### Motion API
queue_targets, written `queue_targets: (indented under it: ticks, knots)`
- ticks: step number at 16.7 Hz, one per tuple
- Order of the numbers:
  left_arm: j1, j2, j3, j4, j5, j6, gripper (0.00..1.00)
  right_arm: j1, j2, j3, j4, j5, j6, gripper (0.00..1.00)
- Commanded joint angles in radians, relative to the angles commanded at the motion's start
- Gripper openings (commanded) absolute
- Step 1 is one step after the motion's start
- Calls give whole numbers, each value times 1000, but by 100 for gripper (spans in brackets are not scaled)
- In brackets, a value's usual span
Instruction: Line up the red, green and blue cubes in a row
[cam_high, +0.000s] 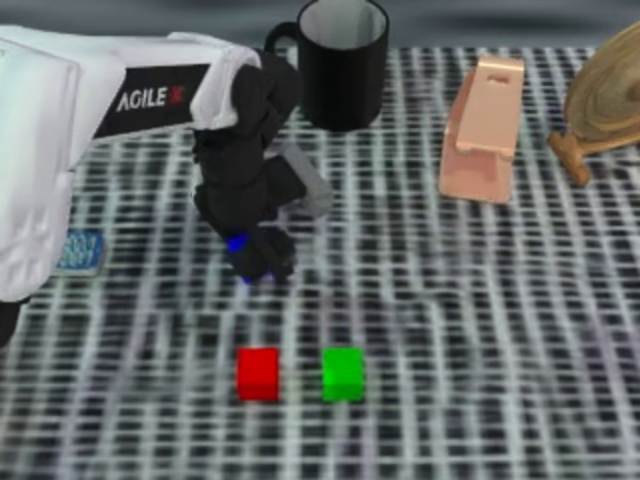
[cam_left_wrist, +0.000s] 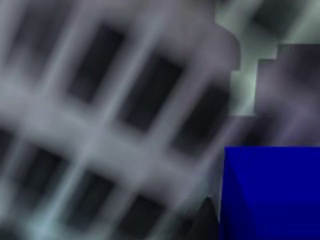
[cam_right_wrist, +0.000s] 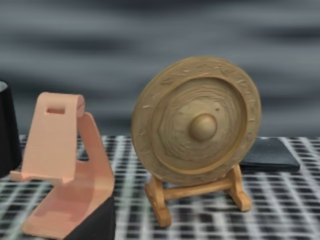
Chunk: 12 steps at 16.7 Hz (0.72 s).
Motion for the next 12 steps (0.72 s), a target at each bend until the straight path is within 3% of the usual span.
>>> queue_targets:
  ticks: [2,3,12]
  knots:
    - [0,0,0,0,0,0,2,0,0,0,0,0,0,100]
    - [0,0,0,0,0,0,0,0,0,0,0,0,0,100]
    - [1,-19,4,-12,7,-5,0,0,0,0,0,0,0,100]
